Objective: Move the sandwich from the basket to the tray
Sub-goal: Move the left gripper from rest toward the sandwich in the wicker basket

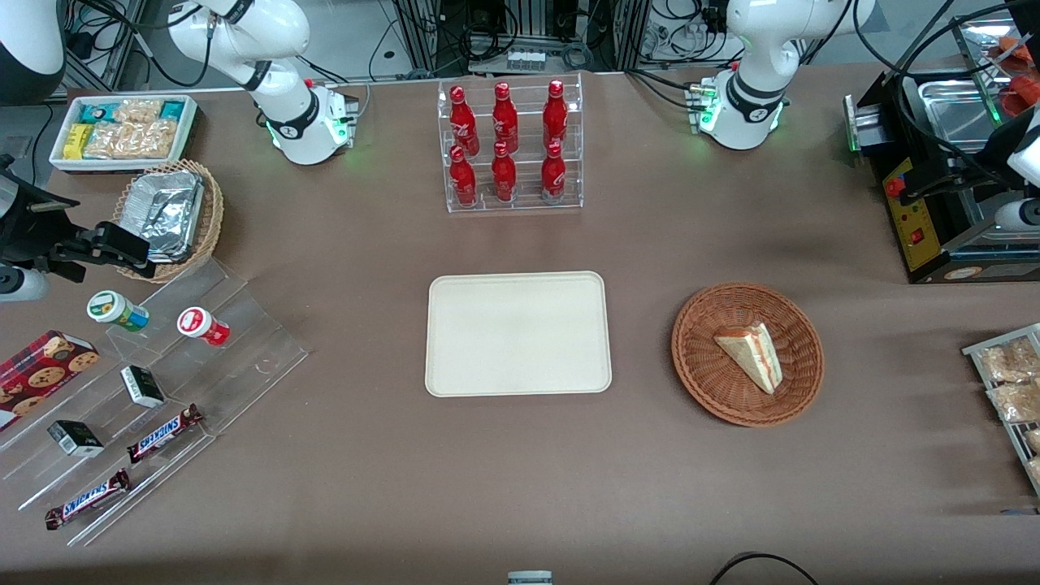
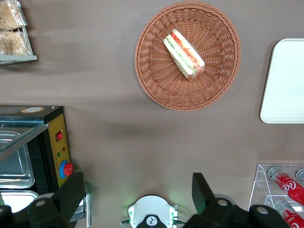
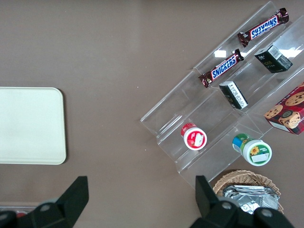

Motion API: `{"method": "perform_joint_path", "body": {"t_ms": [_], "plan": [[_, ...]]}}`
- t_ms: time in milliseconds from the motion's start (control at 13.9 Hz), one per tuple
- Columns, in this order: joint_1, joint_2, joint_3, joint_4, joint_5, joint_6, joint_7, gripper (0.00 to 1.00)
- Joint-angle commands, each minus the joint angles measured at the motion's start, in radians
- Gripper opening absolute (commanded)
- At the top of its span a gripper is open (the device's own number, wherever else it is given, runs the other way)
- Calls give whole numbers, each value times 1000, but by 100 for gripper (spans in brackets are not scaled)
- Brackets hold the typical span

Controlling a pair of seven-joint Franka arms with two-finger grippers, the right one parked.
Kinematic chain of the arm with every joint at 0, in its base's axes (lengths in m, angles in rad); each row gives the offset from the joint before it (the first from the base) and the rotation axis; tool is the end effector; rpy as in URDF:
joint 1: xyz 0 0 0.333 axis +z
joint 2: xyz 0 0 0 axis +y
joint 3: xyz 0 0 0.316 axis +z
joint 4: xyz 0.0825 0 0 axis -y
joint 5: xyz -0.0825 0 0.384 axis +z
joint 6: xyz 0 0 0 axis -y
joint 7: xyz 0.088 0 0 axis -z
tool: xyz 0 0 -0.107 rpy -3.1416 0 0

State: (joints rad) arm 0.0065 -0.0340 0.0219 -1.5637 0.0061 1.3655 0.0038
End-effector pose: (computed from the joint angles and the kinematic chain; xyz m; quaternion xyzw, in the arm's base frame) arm 0.5211 0.0158 0.6299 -0.9965 -0.0126 0.0820 0.0013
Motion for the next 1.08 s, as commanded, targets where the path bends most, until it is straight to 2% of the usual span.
{"method": "perform_joint_path", "body": {"t_ms": [0, 361, 505, 866, 1010], "plan": [[-11, -9, -11, -10, 40, 1, 18, 100], [-10, 106, -34, -32, 63, 98, -60, 100], [-23, 157, -36, -85, 63, 191, -195, 100], [-92, 181, -36, -317, 51, 534, -580, 100], [-114, 204, -36, -370, 51, 639, -678, 100]]}}
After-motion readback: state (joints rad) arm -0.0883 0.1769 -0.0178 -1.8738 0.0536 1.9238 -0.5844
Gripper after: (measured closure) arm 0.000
